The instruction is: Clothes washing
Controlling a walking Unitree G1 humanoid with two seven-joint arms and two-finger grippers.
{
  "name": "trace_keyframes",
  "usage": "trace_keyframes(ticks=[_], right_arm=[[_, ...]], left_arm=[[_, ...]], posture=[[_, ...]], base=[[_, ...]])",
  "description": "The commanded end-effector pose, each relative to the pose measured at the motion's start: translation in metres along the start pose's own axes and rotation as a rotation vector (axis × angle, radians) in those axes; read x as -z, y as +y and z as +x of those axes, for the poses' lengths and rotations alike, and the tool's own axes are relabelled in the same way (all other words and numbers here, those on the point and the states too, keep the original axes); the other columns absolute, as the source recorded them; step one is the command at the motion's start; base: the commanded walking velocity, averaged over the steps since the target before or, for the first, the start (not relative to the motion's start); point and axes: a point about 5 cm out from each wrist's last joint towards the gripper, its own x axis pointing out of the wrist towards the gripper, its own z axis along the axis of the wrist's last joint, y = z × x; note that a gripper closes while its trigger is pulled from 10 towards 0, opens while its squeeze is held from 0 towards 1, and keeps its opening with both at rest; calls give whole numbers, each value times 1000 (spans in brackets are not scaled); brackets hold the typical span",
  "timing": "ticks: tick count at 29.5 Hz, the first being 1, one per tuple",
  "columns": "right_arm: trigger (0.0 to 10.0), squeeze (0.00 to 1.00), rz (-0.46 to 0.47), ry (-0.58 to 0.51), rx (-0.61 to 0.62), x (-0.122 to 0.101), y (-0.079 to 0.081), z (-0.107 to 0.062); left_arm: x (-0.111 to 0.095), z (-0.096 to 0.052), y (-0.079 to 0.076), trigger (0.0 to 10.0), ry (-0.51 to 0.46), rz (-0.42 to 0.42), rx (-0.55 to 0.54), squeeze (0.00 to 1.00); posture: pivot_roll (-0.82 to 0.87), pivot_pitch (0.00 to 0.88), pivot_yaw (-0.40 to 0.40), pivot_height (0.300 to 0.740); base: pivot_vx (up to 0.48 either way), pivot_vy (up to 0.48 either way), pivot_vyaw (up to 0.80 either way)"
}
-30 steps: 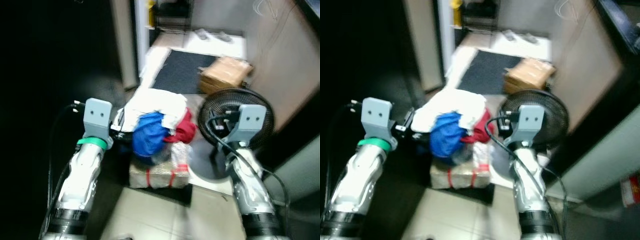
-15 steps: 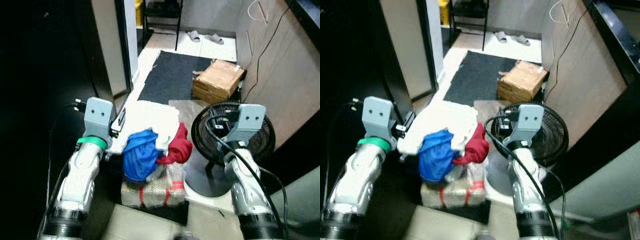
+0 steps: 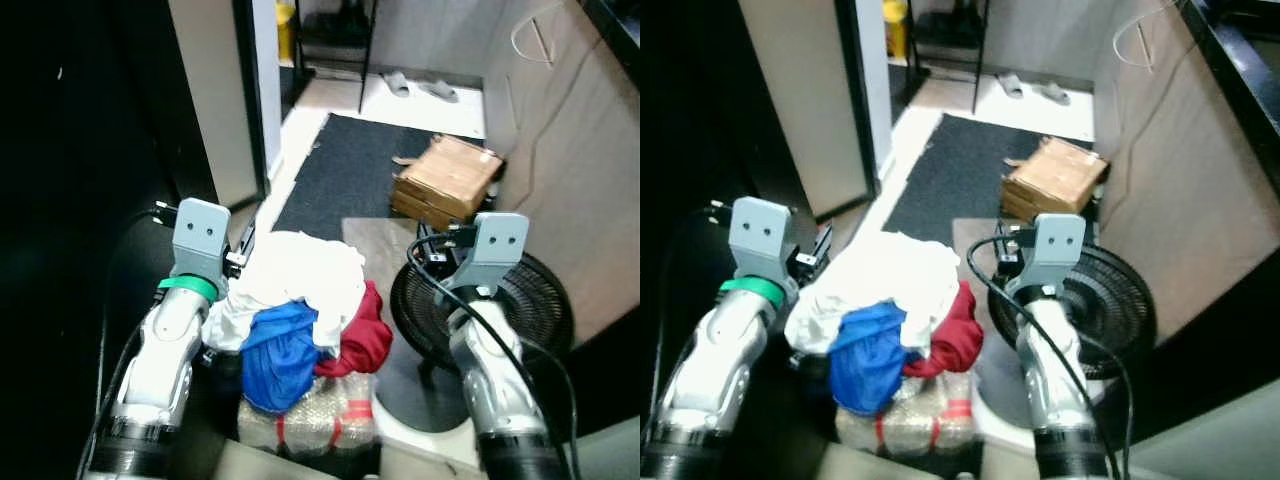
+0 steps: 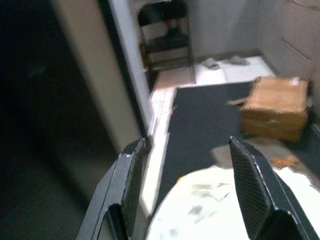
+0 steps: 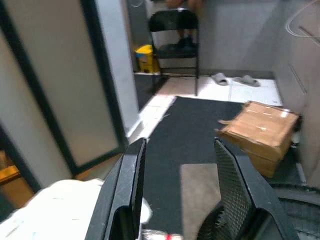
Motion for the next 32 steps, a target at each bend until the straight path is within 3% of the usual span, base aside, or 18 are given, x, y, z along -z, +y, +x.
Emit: trace_keyframes(ticks=[1, 23, 27, 32], right_arm=[[10000, 0, 3, 11, 8, 2, 0, -1], [10000, 0, -14, 21, -5, 5, 0, -2], [10000, 0, -21, 25, -9, 7, 0, -1], [10000, 0, -38, 29, -15, 8, 0, 0]], left_arm=[[9, -3, 1, 10000, 39, 22, -1, 0], [21, -7, -4, 10000, 102, 63, 54, 0], [37, -13, -4, 10000, 210, 43, 100, 0], [46, -17, -1, 10000, 265, 62, 109, 0]], posture=[[-9, 18, 42, 740], [-12, 17, 42, 740], [-10, 12, 40, 740], [-7, 11, 37, 740]], base=[[0, 0, 0], [0, 0, 0], [0, 0, 0], [0, 0, 0]])
